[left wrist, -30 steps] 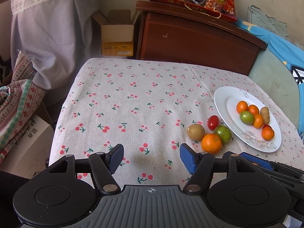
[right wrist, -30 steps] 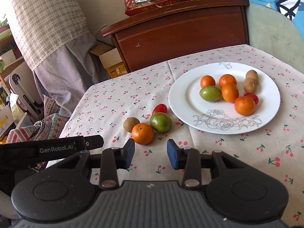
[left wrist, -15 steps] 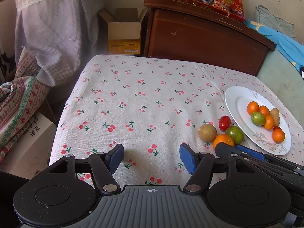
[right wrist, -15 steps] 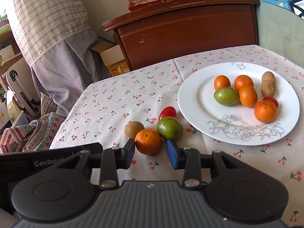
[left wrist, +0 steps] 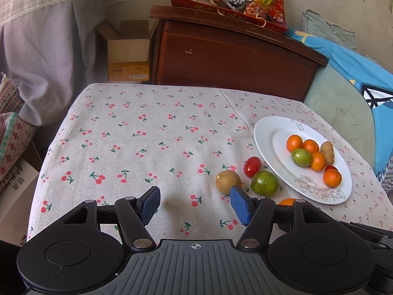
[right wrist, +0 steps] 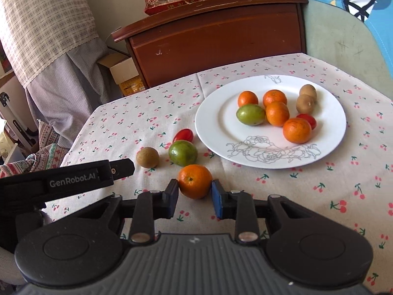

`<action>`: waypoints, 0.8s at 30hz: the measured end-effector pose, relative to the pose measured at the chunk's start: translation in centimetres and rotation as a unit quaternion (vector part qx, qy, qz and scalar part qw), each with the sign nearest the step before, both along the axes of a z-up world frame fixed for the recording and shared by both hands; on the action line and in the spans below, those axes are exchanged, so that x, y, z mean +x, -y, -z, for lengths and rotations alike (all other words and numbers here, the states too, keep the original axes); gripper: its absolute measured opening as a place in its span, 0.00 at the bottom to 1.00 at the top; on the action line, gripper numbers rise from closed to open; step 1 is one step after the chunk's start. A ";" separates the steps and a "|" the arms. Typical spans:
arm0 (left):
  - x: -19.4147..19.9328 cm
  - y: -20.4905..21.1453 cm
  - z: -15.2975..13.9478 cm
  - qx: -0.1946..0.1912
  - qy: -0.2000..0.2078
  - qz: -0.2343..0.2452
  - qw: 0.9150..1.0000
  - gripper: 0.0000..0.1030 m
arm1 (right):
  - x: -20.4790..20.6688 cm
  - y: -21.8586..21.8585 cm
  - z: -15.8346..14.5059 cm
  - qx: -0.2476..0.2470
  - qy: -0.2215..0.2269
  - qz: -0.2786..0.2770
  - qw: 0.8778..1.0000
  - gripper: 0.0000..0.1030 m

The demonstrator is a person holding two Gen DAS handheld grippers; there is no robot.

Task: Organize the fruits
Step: 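Withdraw both grippers and grasp another mandarin with the right gripper, then grasp a brown kiwi with the left gripper while the right gripper holds its mandarin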

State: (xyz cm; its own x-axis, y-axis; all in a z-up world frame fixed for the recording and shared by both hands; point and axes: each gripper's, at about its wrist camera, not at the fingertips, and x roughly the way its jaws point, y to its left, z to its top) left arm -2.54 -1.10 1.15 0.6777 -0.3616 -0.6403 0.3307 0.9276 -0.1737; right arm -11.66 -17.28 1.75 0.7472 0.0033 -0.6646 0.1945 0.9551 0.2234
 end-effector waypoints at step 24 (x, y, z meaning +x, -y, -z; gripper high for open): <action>0.9 3.9 1.3 0.030 0.026 0.044 0.998 0.23 | -0.1 1.3 0.4 0.018 0.019 0.029 0.999 0.29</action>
